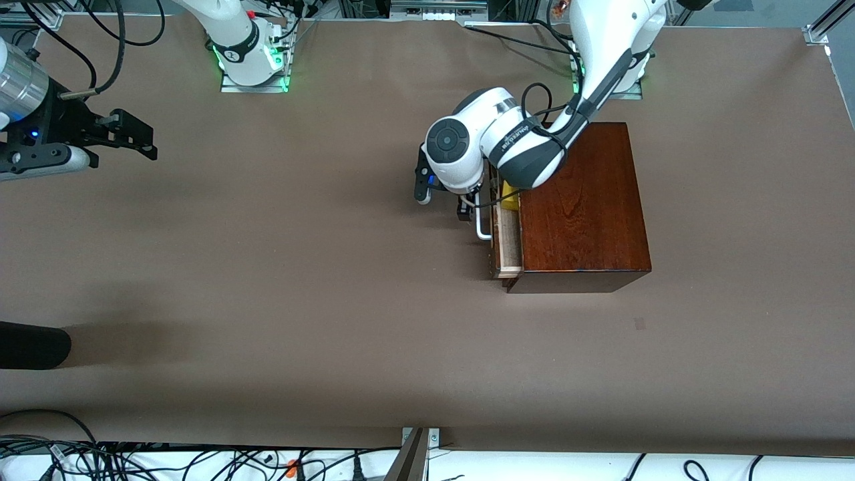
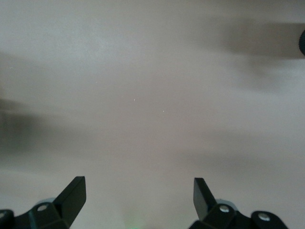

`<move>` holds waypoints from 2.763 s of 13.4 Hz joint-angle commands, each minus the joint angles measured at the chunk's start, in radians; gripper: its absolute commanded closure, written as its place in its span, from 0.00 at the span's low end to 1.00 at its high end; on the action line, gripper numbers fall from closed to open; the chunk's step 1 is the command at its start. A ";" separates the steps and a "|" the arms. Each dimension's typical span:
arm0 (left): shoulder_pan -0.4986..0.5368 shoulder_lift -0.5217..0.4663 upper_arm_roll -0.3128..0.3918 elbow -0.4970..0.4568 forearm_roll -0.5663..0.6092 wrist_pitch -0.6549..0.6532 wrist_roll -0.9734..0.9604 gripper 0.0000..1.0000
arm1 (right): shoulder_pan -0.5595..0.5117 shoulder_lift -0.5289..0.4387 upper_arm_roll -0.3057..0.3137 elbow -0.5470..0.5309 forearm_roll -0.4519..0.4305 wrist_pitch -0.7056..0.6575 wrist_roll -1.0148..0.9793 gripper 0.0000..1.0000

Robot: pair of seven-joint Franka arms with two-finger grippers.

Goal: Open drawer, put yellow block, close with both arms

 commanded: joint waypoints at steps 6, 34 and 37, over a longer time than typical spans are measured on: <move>0.080 -0.015 0.041 -0.004 0.090 -0.031 0.070 0.00 | 0.002 -0.010 0.004 -0.015 -0.024 0.057 0.017 0.00; 0.112 -0.175 -0.019 0.067 -0.174 -0.166 -0.266 0.00 | -0.008 -0.007 -0.004 -0.015 -0.020 0.065 0.018 0.00; 0.192 -0.284 -0.011 0.068 -0.162 -0.273 -0.480 0.00 | -0.009 -0.009 -0.004 -0.015 -0.020 0.065 0.018 0.00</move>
